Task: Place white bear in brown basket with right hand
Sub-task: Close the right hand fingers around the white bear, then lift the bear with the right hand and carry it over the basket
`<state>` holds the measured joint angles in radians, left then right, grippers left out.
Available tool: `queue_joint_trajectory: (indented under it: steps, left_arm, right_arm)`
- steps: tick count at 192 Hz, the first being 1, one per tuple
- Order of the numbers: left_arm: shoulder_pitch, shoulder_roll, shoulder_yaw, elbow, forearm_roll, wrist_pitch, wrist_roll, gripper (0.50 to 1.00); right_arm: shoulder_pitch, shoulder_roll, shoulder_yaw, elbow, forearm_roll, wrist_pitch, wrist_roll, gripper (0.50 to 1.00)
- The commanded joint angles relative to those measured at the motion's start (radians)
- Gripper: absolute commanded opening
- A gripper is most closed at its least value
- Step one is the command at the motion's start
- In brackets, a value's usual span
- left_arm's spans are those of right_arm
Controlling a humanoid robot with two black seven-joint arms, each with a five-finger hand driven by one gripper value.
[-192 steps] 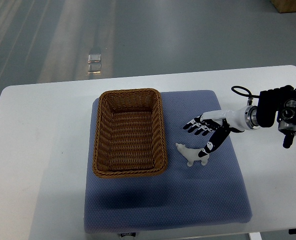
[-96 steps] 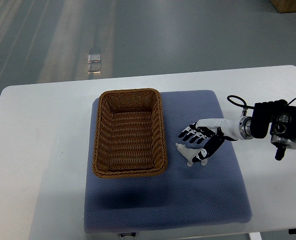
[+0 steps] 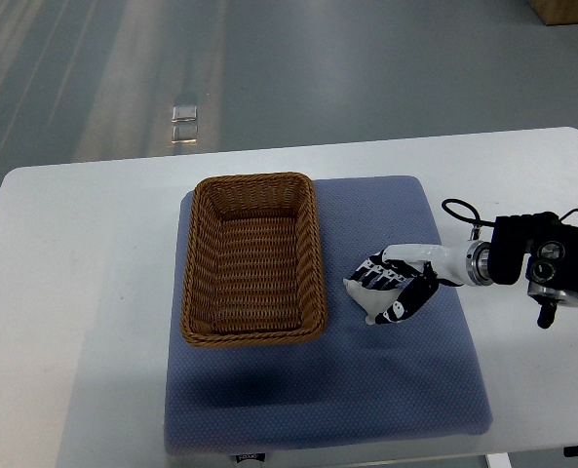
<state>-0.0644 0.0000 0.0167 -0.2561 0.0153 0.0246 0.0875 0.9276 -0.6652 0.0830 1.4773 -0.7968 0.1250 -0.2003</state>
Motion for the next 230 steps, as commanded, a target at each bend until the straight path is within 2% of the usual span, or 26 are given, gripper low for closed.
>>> queue_joint_trajectory:
  steps: [1, 10, 21, 31, 42, 71, 100, 162, 176, 205, 230]
  left_arm:
    - [0.000, 0.000, -0.001, 0.000, 0.000, 0.000, 0.000, 1.000]
    - [0.000, 0.000, 0.000, 0.000, 0.000, 0.000, 0.000, 1.000]
    - [0.000, 0.000, 0.000, 0.000, 0.000, 0.000, 0.000, 1.000]
    - [0.000, 0.000, 0.000, 0.000, 0.000, 0.000, 0.000, 1.000]
    - [0.000, 0.000, 0.000, 0.000, 0.000, 0.000, 0.000, 1.000]
    - [0.000, 0.000, 0.000, 0.000, 0.000, 0.000, 0.000, 1.000]
    - [0.000, 0.000, -0.001, 0.000, 0.000, 0.000, 0.000, 1.000]
    - [0.000, 0.000, 0.000, 0.000, 0.000, 0.000, 0.000, 1.000]
    - [0.000, 0.000, 0.000, -0.003, 0.000, 0.000, 0.000, 1.000]
    - [0.000, 0.000, 0.002, -0.006, 0.000, 0.000, 0.000, 1.000]
    - [0.000, 0.000, 0.002, -0.006, 0.000, 0.000, 0.000, 1.000]
  right_arm:
    - [-0.004, 0.004, 0.000, 0.000, -0.013, -0.002, 0.005, 0.736]
    - [-0.004, 0.006, 0.000, -0.002, -0.021, -0.004, 0.007, 0.699]
    - [-0.012, 0.006, 0.000, -0.003, -0.035, -0.004, 0.009, 0.625]
    - [-0.013, 0.006, 0.000, -0.003, -0.041, -0.004, 0.009, 0.596]
    - [-0.013, 0.006, 0.000, -0.006, -0.047, -0.011, 0.009, 0.500]
    - [-0.004, -0.005, 0.001, -0.003, -0.062, -0.024, 0.010, 0.500]
    - [0.057, -0.062, 0.015, 0.004, -0.056, 0.004, 0.009, 0.500]
    - [0.442, -0.274, 0.035, 0.015, -0.007, 0.222, 0.001, 0.500]
    - [0.479, -0.278, 0.035, 0.015, 0.014, 0.243, -0.002, 0.500]
    - [0.496, -0.252, 0.032, 0.009, 0.016, 0.234, -0.005, 0.500]
    - [0.525, -0.160, 0.021, -0.029, 0.018, 0.200, -0.005, 0.500]
